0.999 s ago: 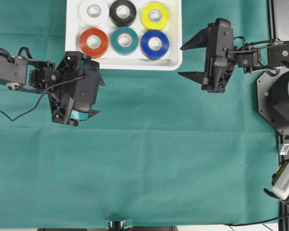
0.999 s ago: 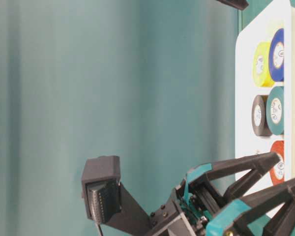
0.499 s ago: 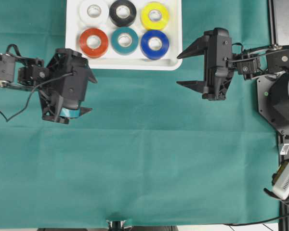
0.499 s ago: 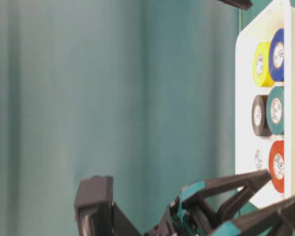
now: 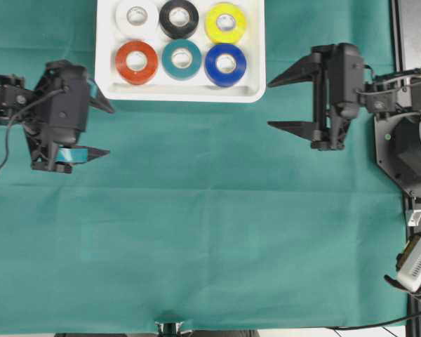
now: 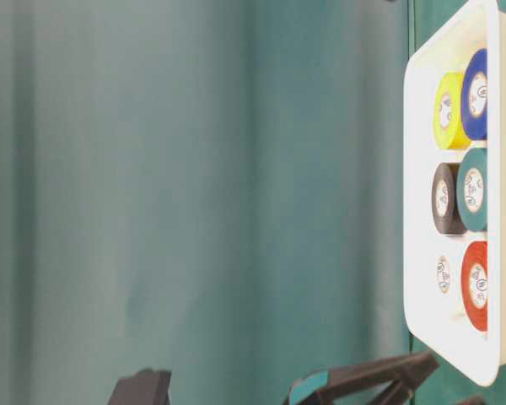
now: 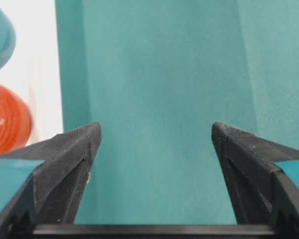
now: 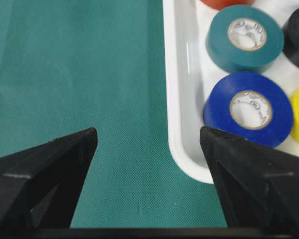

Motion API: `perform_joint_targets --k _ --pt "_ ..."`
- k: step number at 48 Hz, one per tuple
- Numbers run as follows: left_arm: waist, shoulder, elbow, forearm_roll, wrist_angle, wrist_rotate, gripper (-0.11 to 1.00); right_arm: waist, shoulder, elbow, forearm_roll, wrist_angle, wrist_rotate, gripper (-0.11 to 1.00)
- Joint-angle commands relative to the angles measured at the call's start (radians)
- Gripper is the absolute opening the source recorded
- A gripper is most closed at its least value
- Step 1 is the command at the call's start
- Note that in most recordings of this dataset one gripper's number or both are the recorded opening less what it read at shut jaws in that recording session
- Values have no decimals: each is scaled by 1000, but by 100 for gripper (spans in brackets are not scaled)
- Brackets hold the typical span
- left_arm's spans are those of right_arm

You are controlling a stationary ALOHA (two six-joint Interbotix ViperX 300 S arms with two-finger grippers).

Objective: Put the tape alternately from left to right into the white case.

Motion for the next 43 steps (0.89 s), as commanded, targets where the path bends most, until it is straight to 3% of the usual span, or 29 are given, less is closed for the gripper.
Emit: perform_joint_targets --k 1,19,43 --pt "8 -48 14 -2 -26 -9 92 5 -43 6 5 -5 2 85" --pt "38 -167 135 -3 -152 -12 92 12 -140 60 6 -8 3 85" --pt "80 -388 290 -5 -161 -15 92 32 -202 91 29 -17 3 85"
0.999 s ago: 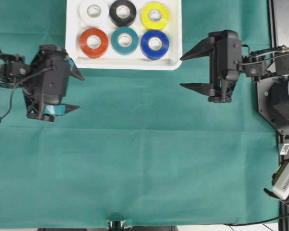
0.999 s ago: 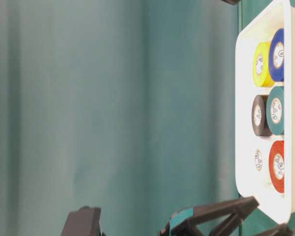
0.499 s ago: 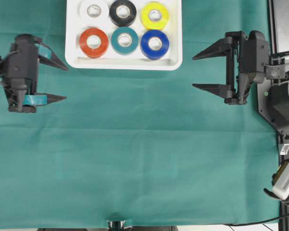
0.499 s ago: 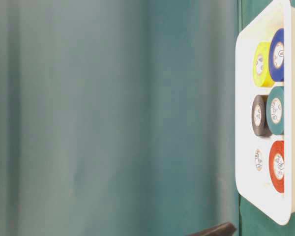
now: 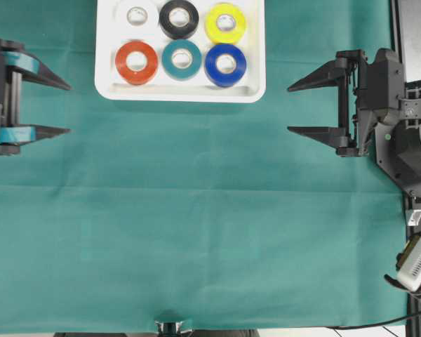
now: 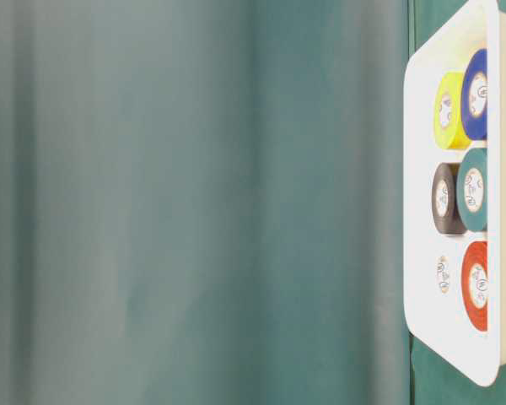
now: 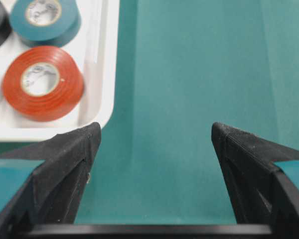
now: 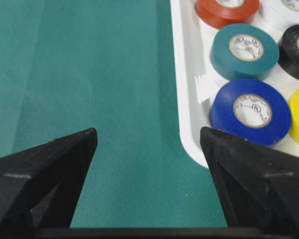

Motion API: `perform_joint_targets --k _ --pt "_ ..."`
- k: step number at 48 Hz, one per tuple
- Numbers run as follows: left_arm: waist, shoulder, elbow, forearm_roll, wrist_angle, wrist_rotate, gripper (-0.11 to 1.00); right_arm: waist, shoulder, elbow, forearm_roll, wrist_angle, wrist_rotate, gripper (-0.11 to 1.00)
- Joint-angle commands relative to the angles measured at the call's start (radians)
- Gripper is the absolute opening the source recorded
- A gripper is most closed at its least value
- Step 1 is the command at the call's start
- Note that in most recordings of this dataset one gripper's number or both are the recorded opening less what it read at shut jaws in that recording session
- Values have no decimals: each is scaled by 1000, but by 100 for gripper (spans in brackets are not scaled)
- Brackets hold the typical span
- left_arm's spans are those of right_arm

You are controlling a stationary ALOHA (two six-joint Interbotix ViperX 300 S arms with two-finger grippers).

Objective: Put the tape alternately from left to right into the white case.

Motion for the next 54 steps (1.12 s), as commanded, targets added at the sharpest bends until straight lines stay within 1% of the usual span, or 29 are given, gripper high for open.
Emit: perform_joint_targets --k 1,5,11,15,24,37,54 --pt "8 -57 15 -3 -9 -3 92 5 -14 -9 3 -9 2 85" --pt "14 -109 44 -3 -9 -12 92 8 -28 -5 3 -9 3 85" --pt "20 -195 91 -3 -9 -52 92 12 -46 6 3 -14 3 85" --pt "23 -245 117 -3 -9 -66 92 14 -58 14 3 -20 3 85" --pt "26 -333 150 -3 -9 -67 92 14 -87 29 5 -21 3 85" --pt "35 -387 173 -3 -5 -67 92 14 -121 49 5 -21 3 85" --pt "40 -440 201 -2 -2 -67 92 14 -213 84 5 -15 3 85"
